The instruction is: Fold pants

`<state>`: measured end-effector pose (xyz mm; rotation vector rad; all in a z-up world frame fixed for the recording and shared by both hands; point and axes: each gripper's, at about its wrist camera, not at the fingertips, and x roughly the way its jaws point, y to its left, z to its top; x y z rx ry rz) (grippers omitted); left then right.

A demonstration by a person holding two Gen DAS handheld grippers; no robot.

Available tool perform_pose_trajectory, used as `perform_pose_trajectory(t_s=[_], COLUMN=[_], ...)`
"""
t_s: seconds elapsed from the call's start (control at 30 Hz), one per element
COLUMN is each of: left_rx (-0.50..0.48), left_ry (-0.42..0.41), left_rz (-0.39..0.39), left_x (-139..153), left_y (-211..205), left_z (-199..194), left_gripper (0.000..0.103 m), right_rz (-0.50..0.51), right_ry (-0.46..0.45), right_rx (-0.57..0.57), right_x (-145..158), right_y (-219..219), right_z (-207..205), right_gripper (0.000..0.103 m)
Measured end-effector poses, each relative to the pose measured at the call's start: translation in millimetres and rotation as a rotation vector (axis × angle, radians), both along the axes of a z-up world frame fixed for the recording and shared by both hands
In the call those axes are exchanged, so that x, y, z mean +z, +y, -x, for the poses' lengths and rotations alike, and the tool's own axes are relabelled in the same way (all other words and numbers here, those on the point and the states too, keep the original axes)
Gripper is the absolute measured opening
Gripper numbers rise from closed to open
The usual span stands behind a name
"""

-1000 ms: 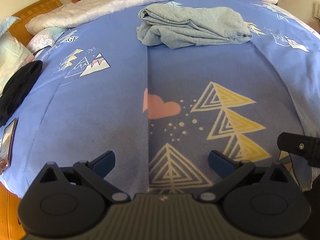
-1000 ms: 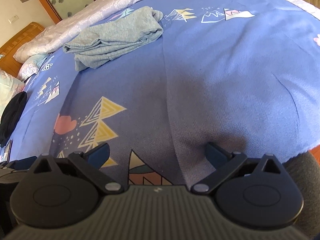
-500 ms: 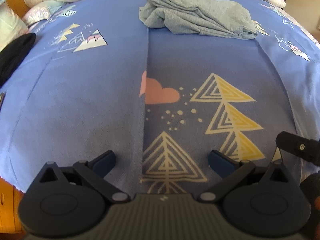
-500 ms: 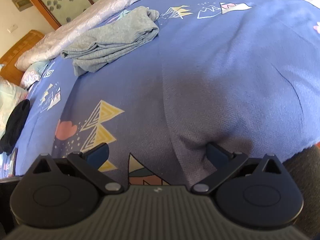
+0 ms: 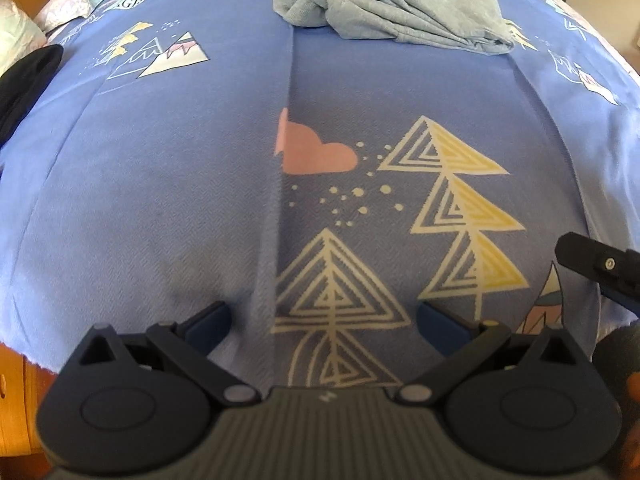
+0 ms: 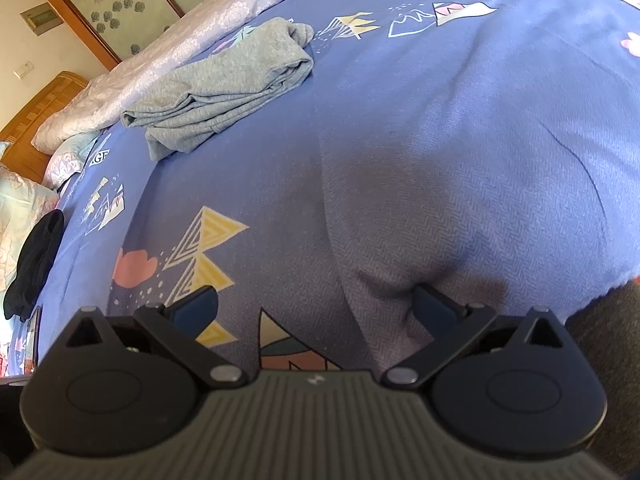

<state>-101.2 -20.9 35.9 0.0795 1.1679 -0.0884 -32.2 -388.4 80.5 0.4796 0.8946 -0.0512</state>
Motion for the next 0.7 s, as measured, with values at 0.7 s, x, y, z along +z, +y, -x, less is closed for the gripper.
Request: perform_pose_trajectory(t_s=[0.7], left_rx=[0.022], left_ry=[-0.243], left_rz=[-0.214], left_x=[59.8], left_y=[-6.0], left_z=[20.2], left_gripper=[0.103], right_rz=[0.096], right_ry=[-0.115], right_rx=[0.098], right_x=[45.6], right_y=[11.8], right_z=[3.4], right_gripper=[0.103])
